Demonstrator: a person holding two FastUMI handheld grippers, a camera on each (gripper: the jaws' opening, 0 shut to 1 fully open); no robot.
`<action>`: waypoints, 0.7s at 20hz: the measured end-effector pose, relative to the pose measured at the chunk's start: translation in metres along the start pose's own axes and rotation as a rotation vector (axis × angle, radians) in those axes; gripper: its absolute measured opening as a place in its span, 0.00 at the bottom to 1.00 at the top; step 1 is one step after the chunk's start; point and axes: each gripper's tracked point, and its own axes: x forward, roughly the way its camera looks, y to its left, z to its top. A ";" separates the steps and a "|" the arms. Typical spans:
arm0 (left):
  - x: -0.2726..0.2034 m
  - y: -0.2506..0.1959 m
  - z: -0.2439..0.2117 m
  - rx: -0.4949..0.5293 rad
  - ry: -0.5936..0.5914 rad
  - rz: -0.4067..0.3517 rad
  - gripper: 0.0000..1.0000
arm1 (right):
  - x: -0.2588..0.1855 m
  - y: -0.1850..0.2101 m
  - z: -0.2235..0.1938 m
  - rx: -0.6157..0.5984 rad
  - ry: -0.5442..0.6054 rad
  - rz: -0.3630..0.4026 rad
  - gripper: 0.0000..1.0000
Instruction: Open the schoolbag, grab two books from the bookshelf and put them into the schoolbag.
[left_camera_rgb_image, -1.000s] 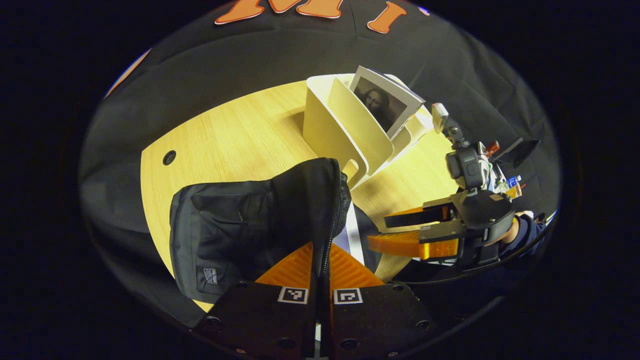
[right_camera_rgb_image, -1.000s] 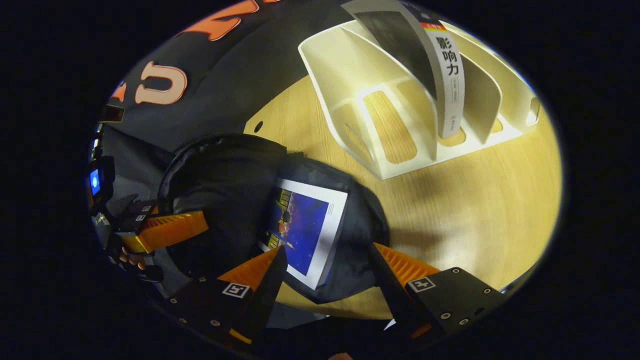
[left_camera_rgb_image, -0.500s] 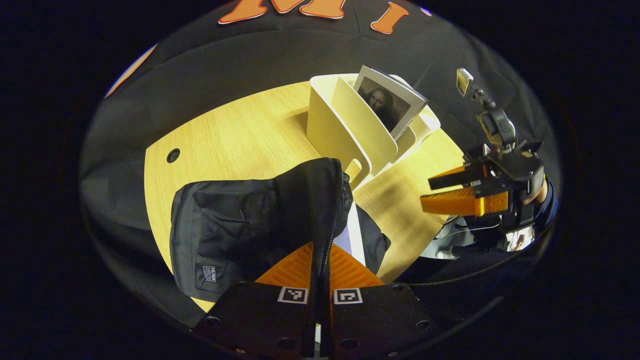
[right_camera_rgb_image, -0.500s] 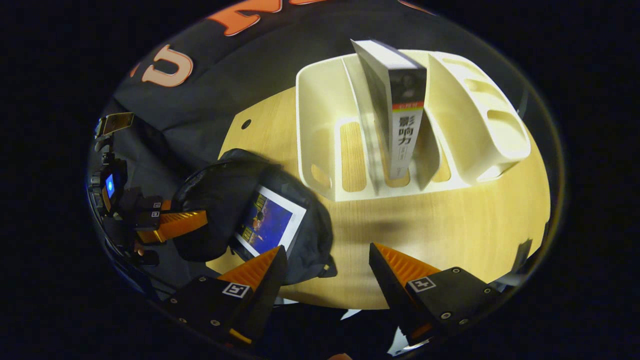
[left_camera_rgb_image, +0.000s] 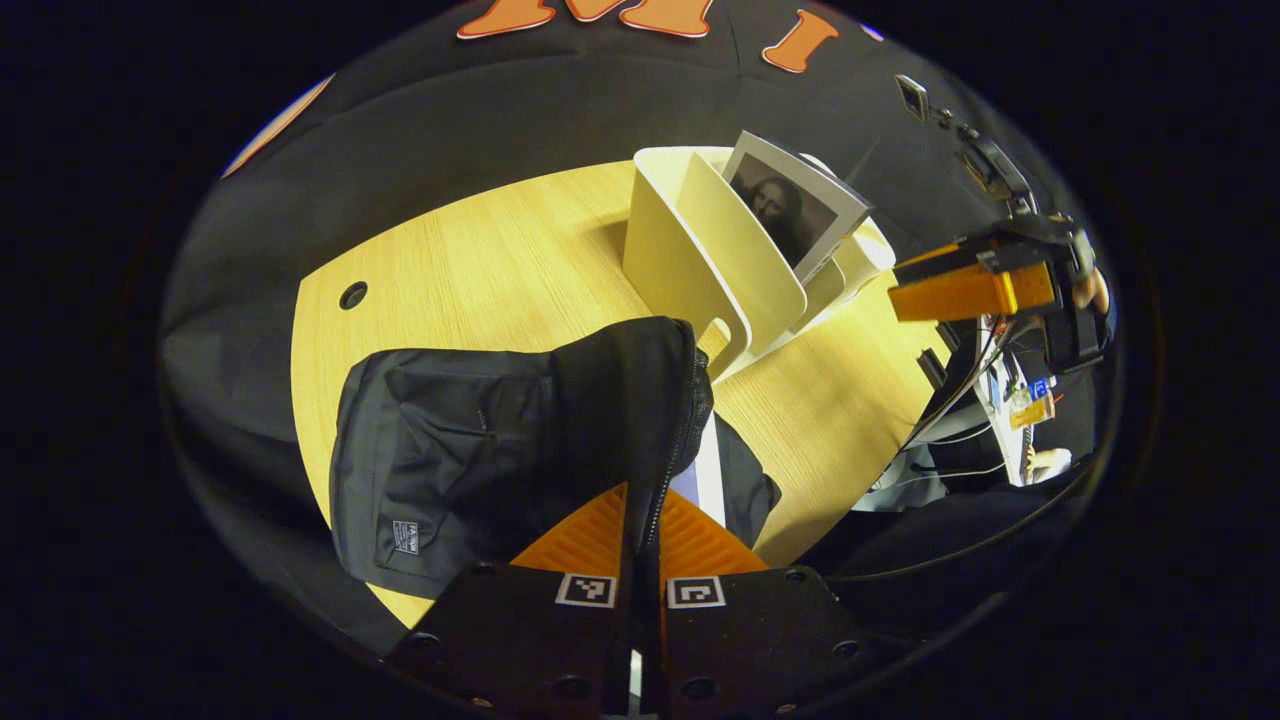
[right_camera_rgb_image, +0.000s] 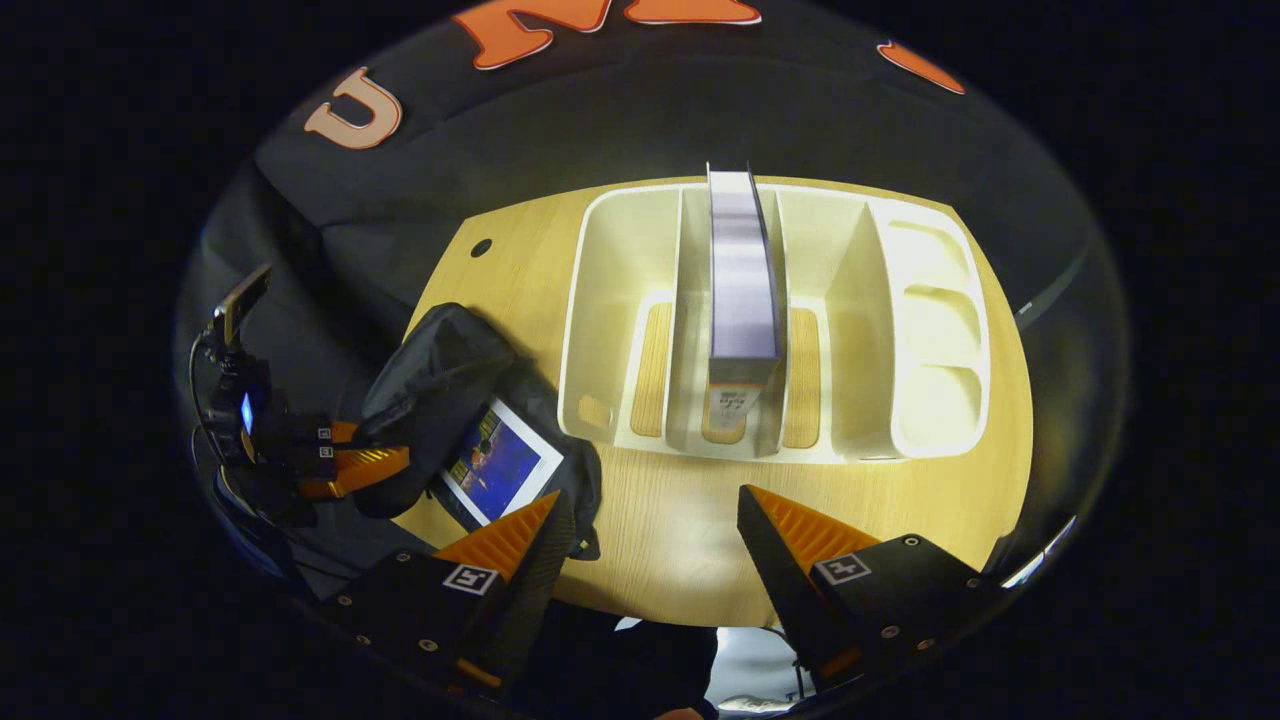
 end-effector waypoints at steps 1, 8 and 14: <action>0.001 -0.001 0.000 -0.005 0.001 0.001 0.05 | -0.002 -0.007 0.011 -0.010 -0.003 -0.013 0.99; -0.001 0.003 -0.001 -0.016 0.003 0.019 0.05 | -0.003 -0.034 0.083 -0.042 -0.050 -0.080 0.99; -0.005 0.009 -0.002 -0.004 0.016 0.042 0.05 | 0.013 -0.033 0.106 -0.048 -0.013 -0.086 0.99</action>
